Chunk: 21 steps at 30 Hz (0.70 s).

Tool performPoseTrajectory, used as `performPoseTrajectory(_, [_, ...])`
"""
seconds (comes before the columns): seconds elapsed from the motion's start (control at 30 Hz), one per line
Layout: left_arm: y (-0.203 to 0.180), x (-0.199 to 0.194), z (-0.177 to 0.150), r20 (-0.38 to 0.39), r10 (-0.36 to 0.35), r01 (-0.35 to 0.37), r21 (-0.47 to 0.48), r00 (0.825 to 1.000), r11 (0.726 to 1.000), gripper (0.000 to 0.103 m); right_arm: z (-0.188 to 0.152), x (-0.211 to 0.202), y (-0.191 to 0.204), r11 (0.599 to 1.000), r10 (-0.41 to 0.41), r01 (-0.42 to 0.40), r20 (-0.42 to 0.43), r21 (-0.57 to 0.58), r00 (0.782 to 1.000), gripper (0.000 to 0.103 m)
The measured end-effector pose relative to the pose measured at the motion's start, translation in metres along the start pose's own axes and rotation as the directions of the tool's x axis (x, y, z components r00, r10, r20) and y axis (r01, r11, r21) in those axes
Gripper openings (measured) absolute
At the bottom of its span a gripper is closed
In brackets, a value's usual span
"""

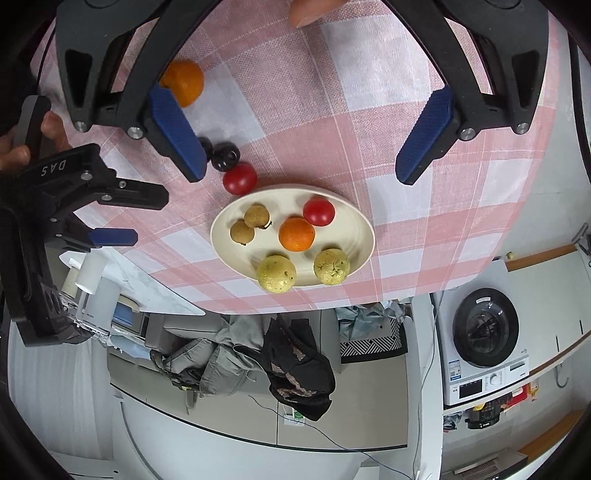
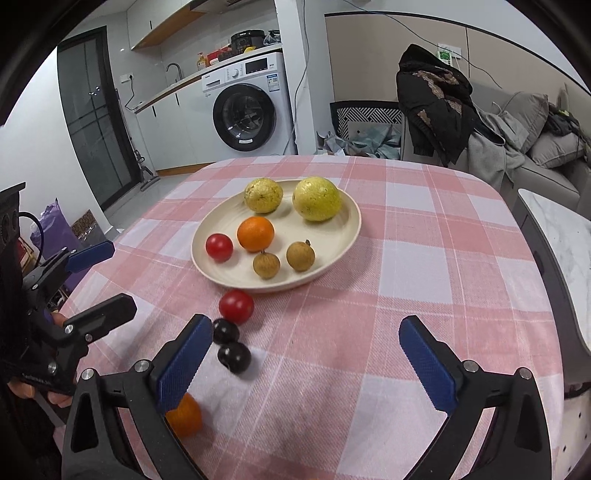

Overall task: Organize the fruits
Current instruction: 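Move the open left tool toward the mandarin orange on the cloth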

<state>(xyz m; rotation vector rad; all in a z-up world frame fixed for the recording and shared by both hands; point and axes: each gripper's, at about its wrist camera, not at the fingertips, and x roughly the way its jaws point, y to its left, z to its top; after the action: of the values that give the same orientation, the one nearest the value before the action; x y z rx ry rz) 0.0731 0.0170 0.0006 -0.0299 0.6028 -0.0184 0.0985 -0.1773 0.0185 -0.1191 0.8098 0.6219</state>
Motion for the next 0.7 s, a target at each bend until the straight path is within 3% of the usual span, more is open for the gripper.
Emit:
performPoseTrajectory(0.17, [-0.005, -0.007, -0.011, -0.009, 0.015, -0.015, 0.022, 1.000, 1.000, 0.102, -0.010, -0.003, 0.002, 0.999, -0.023, 0.022, -0.041, -0.029, 0.999, 0.103])
performPoseTrajectory(0.7, [-0.044, 0.004, -0.035, -0.149, -0.098, 0.118, 0.132, 0.984, 0.984, 0.102, -0.023, 0.007, 0.020, 0.986, -0.048, 0.026, -0.132, -0.166, 0.990, 0.103])
